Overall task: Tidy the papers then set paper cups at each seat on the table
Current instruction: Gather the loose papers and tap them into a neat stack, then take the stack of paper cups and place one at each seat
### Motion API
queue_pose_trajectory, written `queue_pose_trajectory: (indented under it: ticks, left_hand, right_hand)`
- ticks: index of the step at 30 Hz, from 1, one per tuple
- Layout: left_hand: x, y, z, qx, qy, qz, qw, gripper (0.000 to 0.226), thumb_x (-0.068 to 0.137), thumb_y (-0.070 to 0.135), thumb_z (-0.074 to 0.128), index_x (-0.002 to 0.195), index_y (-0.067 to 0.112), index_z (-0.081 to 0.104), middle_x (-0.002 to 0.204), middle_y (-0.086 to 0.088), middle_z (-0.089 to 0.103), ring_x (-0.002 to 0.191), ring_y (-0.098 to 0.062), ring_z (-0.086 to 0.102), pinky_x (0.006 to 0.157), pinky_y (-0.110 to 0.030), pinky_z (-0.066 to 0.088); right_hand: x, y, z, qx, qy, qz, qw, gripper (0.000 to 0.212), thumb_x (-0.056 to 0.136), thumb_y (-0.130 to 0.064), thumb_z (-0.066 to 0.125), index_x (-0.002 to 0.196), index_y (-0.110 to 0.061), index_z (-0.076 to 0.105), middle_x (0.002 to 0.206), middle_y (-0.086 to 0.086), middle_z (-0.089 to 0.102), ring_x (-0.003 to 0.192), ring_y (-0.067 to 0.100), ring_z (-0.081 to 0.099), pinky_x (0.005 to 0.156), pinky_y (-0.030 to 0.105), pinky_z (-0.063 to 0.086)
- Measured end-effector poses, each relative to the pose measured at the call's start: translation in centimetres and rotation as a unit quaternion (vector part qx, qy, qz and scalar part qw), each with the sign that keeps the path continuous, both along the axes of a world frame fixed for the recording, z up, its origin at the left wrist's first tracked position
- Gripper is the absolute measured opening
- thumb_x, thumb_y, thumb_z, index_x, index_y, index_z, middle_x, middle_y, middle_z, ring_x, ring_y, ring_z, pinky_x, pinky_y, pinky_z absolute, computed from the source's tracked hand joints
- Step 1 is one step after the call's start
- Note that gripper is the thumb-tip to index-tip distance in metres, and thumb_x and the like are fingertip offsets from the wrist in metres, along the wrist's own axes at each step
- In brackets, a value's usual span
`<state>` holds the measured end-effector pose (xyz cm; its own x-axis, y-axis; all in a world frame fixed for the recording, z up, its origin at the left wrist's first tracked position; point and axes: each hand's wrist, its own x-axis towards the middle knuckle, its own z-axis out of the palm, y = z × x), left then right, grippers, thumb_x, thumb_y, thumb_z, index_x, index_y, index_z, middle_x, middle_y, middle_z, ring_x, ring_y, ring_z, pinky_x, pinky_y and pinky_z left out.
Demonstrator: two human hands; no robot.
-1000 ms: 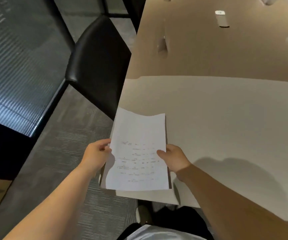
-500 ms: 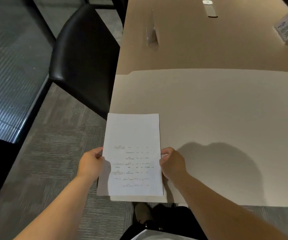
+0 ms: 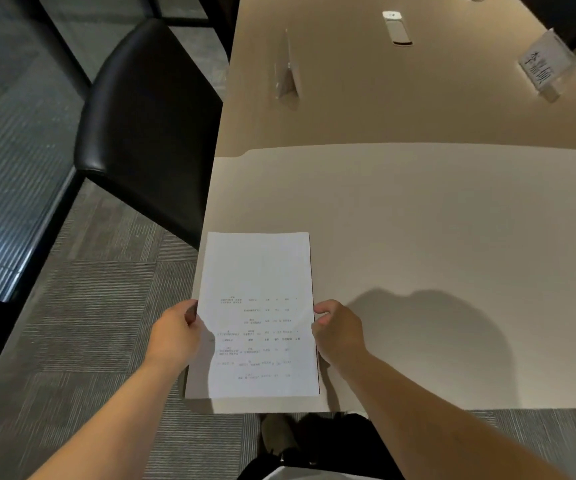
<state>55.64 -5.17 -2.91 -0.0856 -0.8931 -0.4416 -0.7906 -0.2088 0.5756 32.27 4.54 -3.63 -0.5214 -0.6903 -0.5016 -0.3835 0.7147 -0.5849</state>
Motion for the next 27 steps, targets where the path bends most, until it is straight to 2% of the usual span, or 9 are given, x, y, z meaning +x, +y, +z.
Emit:
queue_pose_trajectory:
  ticks: [3,6,8,10,12,15,20,25,27]
  left_hand:
    - [0.1,0.1,0.0,0.003,-0.018,-0.007,1.000,0.027,0.096,0.004,0.049,0.113,0.018,0.064,0.106,-0.008,0.063,0.093,-0.026,0.058,0.072,-0.036,0.048]
    - [-0.4,0.5,0.8,-0.023,-0.054,-0.010,0.998,0.015,0.095,0.006,0.049,0.099,0.017,0.058,0.091,-0.002,0.054,0.097,-0.030,0.057,0.074,-0.042,0.052]
    - [-1.9,0.4,1.6,-0.065,-0.065,-0.028,0.995,0.021,0.095,0.009,0.050,0.114,0.013,0.059,0.105,-0.007,0.056,0.093,-0.028,0.059,0.070,-0.037,0.050]
    - [-4.1,0.3,2.7,-0.098,-0.040,-0.062,0.993,0.022,0.095,0.015,0.050,0.114,0.013,0.062,0.110,-0.008,0.062,0.088,-0.023,0.060,0.071,-0.033,0.048]
    - [-7.3,0.7,3.7,-0.107,-0.003,-0.107,0.988,0.014,0.095,0.019,0.051,0.095,0.016,0.065,0.094,-0.003,0.067,0.083,-0.021,0.062,0.071,-0.033,0.051]
    - [-13.4,1.9,5.2,-0.107,0.055,-0.173,0.978,0.012,0.093,0.018,0.055,0.084,0.019,0.064,0.080,0.002,0.067,0.076,-0.015,0.062,0.065,-0.025,0.048]
    - [-21.8,5.2,6.9,-0.097,0.096,-0.262,0.956,0.014,0.089,0.014,0.057,0.081,0.023,0.064,0.079,0.004,0.067,0.075,-0.012,0.062,0.065,-0.023,0.046]
    - [-30.5,7.2,8.3,-0.104,0.117,-0.299,0.941,0.018,0.088,0.007,0.059,0.082,0.023,0.065,0.080,0.004,0.068,0.075,-0.013,0.063,0.065,-0.017,0.044]
    - [-33.8,8.3,8.5,-0.101,0.124,-0.308,0.938,0.017,0.089,0.006,0.059,0.085,0.022,0.066,0.079,0.006,0.065,0.073,-0.013,0.062,0.063,-0.015,0.042]
  right_hand:
    - [-0.3,0.4,-0.1,-0.015,-0.009,-0.006,1.000,0.035,0.090,-0.005,0.047,0.121,-0.012,0.061,0.112,0.006,0.067,0.092,0.017,0.057,0.073,0.018,0.038]
    - [-0.9,1.0,0.2,-0.042,-0.032,-0.020,0.998,0.029,0.090,-0.009,0.055,0.119,-0.010,0.061,0.101,0.003,0.064,0.079,0.011,0.055,0.064,0.018,0.040]
    - [-1.7,1.3,0.8,-0.057,-0.026,-0.020,0.998,0.026,0.089,-0.012,0.057,0.114,-0.009,0.064,0.100,0.003,0.067,0.083,0.014,0.058,0.069,0.020,0.043]
    - [-2.4,1.6,1.6,-0.068,-0.026,-0.021,0.997,0.017,0.089,-0.014,0.059,0.102,-0.007,0.068,0.098,0.005,0.071,0.087,0.020,0.063,0.077,0.027,0.049]
    - [-3.5,2.6,2.6,-0.066,-0.040,-0.032,0.996,0.013,0.088,-0.016,0.059,0.091,-0.009,0.070,0.086,0.003,0.071,0.082,0.020,0.066,0.078,0.029,0.054]
    - [-6.5,4.9,4.5,-0.076,-0.041,-0.071,0.994,0.012,0.086,-0.017,0.059,0.083,-0.013,0.070,0.076,-0.003,0.068,0.076,0.016,0.064,0.073,0.025,0.052]
    - [-12.4,9.5,7.0,-0.108,-0.027,-0.120,0.987,0.011,0.086,-0.012,0.058,0.079,-0.011,0.068,0.066,-0.009,0.060,0.069,0.011,0.059,0.067,0.020,0.048]
    - [-19.7,13.4,7.8,-0.129,-0.041,-0.156,0.978,0.022,0.083,-0.003,0.058,0.067,-0.018,0.063,0.061,-0.005,0.058,0.064,0.016,0.056,0.068,0.029,0.050]
    - [-23.1,14.6,8.2,-0.132,-0.054,-0.174,0.974,0.018,0.082,-0.004,0.058,0.070,-0.015,0.066,0.063,-0.002,0.060,0.064,0.016,0.057,0.069,0.029,0.051]
